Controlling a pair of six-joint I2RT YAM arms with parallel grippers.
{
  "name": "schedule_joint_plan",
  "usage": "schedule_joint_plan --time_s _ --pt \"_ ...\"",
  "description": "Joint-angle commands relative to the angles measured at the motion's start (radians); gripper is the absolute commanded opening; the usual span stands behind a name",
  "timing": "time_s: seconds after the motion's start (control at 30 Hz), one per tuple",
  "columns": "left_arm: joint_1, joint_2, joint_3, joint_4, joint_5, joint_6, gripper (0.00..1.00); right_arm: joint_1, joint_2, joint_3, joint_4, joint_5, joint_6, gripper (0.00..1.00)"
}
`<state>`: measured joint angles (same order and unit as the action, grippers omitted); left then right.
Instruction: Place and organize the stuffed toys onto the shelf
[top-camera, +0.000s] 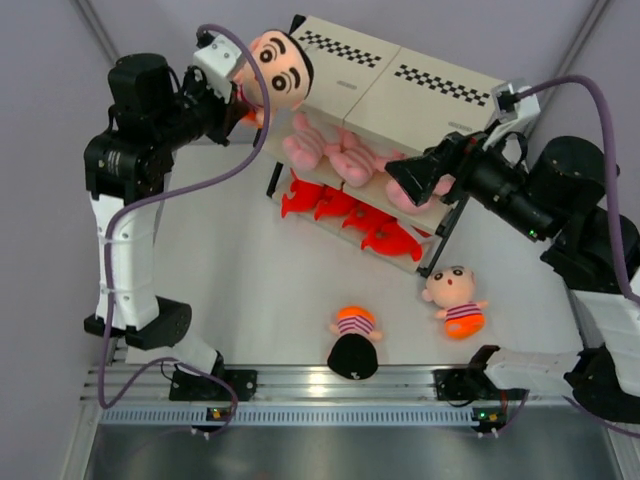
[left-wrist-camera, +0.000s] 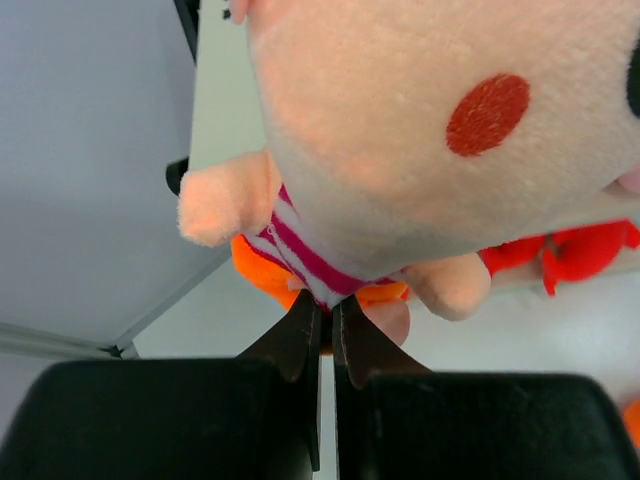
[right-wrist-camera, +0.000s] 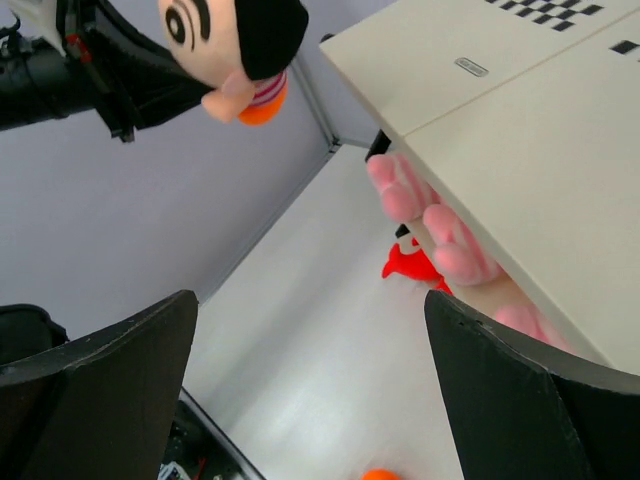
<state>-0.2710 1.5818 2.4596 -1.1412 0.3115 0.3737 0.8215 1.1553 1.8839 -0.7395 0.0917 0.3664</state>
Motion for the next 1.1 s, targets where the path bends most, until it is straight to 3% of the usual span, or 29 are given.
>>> schedule_joint_plan --time_s 0.0,0.23,0.47,0.8,0.93,1.07 --pt "0.0 0.102 0.085 0.15 -0.095 -0.179 0.0 -0.005 -0.017 -0.043 -0.037 0.127 -0.034 0.95" --pt "-0.023 0.234 0.146 0.383 -0.166 -0.236 0.0 -0.01 -0.039 -0.088 -0.081 0.197 -0.043 0.95" --pt "-0.151 0.326 0.176 0.416 -0.198 -0.18 0.0 -0.013 -0.06 -0.121 -0.075 0.229 -0.047 0.96" --pt "-0.169 0.324 0.142 0.419 -0.215 -0.194 0.0 -0.018 -0.066 -0.148 -0.011 0.191 -0.063 0.97" --pt "-0.183 0.268 0.07 0.417 -0.207 -0.167 0.0 -0.041 0.016 0.056 0.084 0.134 -0.155 0.99" --pt "-0.204 0.224 0.029 0.417 -0.212 -0.16 0.0 -0.07 0.202 0.225 0.195 0.014 -0.222 0.99"
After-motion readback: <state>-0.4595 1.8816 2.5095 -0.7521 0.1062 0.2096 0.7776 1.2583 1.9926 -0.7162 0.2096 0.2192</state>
